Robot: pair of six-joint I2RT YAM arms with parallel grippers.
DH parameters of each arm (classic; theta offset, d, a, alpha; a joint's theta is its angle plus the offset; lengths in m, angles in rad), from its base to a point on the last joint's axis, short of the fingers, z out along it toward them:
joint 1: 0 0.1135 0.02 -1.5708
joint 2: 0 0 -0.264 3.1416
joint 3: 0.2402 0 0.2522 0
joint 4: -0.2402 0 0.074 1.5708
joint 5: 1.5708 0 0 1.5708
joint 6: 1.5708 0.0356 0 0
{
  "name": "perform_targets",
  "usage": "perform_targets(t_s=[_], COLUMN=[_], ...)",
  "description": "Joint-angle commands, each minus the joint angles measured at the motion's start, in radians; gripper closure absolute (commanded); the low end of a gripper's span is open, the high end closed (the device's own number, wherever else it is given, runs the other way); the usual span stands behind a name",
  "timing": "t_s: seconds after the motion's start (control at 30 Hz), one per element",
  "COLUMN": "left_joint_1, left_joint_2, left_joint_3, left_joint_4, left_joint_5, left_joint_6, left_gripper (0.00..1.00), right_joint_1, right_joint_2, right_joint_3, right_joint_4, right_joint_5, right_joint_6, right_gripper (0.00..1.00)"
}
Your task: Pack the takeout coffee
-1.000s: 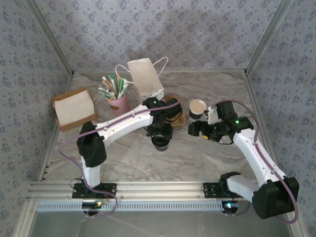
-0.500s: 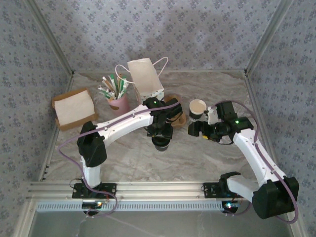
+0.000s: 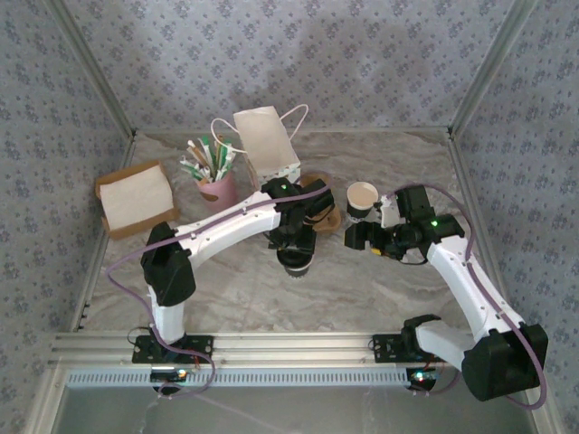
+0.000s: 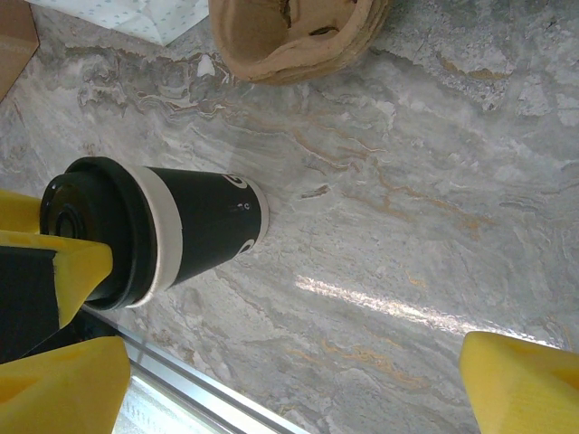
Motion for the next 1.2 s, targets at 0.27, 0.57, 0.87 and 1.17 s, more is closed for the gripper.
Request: perform_targets(t_s=[0.27, 0.57, 0.87, 1.17], left_joint_1=[0.001, -0.001, -0.005, -0.013], left_joint_2=[-0.037, -0.014, -0.009, 0.000], left_joint_3=[0.046, 0.020, 0.001, -0.007], left_joint_4=[-0.018, 0.012, -0.007, -0.004], left_joint_5=[-0.016, 0.016, 0.010, 0.003], left_joint_6=[0.003, 0.007, 0.000, -0.006], left_gripper=[0.40, 0.40, 0.40, 0.40], right_joint_1=[-0.007, -0.007, -0.007, -0.007], right_joint_2=[0.003, 0.002, 0.003, 0.000], right_joint_3=[-0.006, -0.008, -0.010, -0.012], right_joint_4=[-0.002, -0.001, 0.001, 0.001], right_joint_5=[-0.016, -0.015, -0.016, -0.015], right_joint_6=[-0.020, -0.021, -0.021, -0.021], right_gripper=[0.04, 0.04, 0.04, 0.04])
